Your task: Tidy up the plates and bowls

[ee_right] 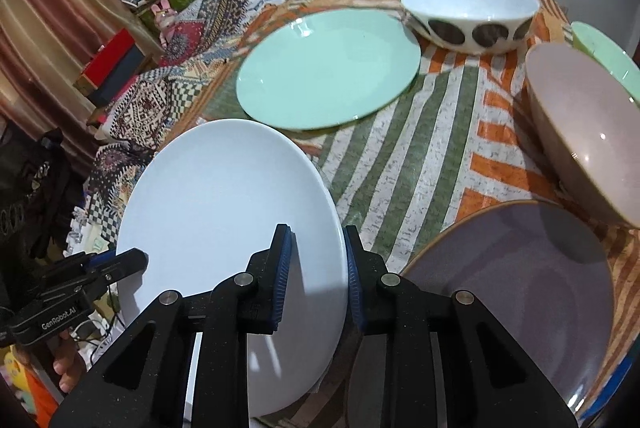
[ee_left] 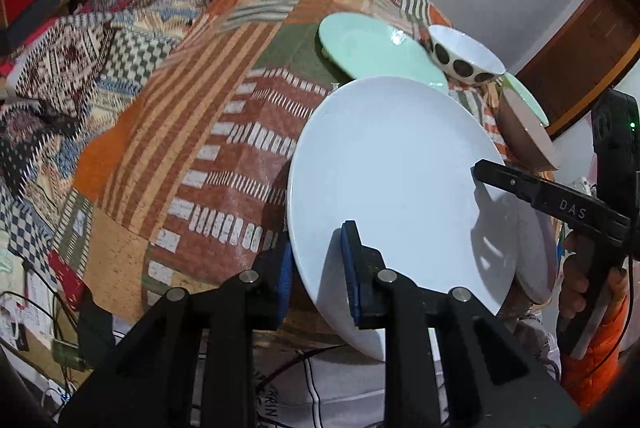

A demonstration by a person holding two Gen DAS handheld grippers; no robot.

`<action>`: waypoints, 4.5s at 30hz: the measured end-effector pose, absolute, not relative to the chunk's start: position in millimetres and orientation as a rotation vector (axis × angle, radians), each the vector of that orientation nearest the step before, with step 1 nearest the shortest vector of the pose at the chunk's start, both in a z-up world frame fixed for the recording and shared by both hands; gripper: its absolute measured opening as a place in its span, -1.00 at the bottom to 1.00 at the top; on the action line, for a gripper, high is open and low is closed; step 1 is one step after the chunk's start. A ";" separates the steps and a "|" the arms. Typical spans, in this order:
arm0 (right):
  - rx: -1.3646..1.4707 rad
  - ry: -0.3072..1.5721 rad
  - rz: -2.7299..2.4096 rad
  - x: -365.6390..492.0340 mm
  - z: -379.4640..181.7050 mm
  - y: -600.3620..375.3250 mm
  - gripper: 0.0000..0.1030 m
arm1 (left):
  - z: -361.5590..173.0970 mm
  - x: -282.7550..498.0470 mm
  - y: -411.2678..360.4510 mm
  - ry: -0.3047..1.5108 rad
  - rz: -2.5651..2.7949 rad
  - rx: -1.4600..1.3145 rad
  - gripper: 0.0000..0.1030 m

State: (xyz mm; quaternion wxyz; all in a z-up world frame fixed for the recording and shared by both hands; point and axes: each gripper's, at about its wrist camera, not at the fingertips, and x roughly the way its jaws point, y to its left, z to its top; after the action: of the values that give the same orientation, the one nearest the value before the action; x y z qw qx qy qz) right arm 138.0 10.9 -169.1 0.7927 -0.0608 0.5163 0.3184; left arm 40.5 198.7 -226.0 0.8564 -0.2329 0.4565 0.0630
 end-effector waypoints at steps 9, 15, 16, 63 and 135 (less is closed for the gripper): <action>-0.086 1.051 0.690 130.9 -148.9 -4.0 -0.54 | -202.7 39.5 187.7 0.912 0.122 -0.468 -0.57; -0.056 1.016 0.680 125.4 -137.4 -17.7 -0.54 | -187.3 42.2 173.6 0.883 0.105 -0.436 -0.57; -0.051 1.012 0.678 125.6 -135.5 -21.3 -0.54 | -185.0 43.2 170.8 0.879 0.100 -0.431 -0.57; 0.210 1.047 0.395 112.1 -159.6 -191.9 -0.52 | -208.2 142.1 14.7 1.064 -0.160 -0.173 -0.46; 0.064 1.034 0.357 115.8 -159.8 -190.5 -0.37 | -188.5 155.7 18.4 1.003 -0.112 -0.157 -0.41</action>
State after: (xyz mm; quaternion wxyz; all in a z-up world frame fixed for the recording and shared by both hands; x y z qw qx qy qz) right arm 115.8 -190.5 -159.8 0.8537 0.0305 0.4914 0.1696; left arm 155.7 18.4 -188.5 0.8723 -0.0749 0.4802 -0.0534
